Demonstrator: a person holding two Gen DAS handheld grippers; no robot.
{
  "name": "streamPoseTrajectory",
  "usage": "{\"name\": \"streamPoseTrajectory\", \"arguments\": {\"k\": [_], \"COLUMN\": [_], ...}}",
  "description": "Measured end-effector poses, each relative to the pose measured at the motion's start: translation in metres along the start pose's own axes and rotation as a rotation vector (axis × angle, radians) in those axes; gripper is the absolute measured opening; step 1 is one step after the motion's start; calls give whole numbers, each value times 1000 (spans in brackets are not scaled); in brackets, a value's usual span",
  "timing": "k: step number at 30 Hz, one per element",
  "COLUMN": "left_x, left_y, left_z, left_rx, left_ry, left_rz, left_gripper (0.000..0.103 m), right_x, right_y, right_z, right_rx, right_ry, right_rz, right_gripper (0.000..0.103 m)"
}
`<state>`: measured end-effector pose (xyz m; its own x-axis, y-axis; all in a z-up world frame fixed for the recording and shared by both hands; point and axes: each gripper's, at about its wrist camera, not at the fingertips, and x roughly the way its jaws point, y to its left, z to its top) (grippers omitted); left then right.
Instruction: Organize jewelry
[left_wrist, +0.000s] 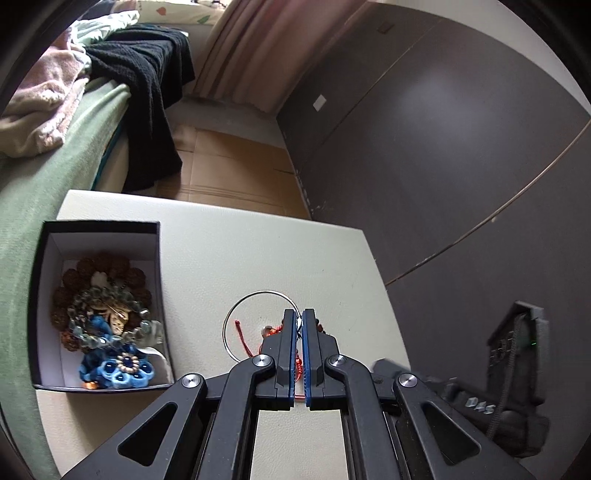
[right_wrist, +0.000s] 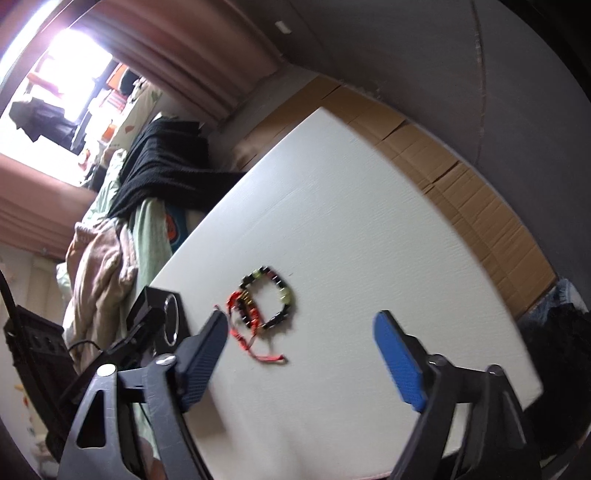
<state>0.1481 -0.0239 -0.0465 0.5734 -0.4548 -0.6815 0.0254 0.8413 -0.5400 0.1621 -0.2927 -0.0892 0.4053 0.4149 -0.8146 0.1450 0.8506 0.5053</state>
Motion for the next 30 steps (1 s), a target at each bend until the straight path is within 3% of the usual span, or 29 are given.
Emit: {"name": "streamPoseTrajectory", "arguments": {"k": [3, 6, 12, 19, 22, 24, 30], "left_x": [-10, -24, -48, -63, -63, -62, -66], "left_y": [5, 11, 27, 46, 48, 48, 52], "left_z": [5, 10, 16, 15, 10, 7, 1], "left_rx": [-15, -32, -75, -103, -95, -84, -79], "left_ry": [-19, -41, -97, -126, -121, -116, -118], "left_rz": [-21, -49, -74, -30, 2, 24, 72], "left_gripper": [2, 2, 2, 2, 2, 2, 2], "right_x": [17, 33, 67, 71, 71, 72, 60], "right_y": [10, 20, 38, 48, 51, 45, 31], "right_z": [-6, -12, -22, -23, -25, -24, -25], "right_rx": [-7, -11, -36, -46, -66, -46, 21], "right_ry": [41, 79, 120, 52, 38, 44, 19], "right_rz": [21, 32, 2, -63, -134, -146, -99], "right_gripper": [57, 49, 42, 39, 28, 6, 6]}}
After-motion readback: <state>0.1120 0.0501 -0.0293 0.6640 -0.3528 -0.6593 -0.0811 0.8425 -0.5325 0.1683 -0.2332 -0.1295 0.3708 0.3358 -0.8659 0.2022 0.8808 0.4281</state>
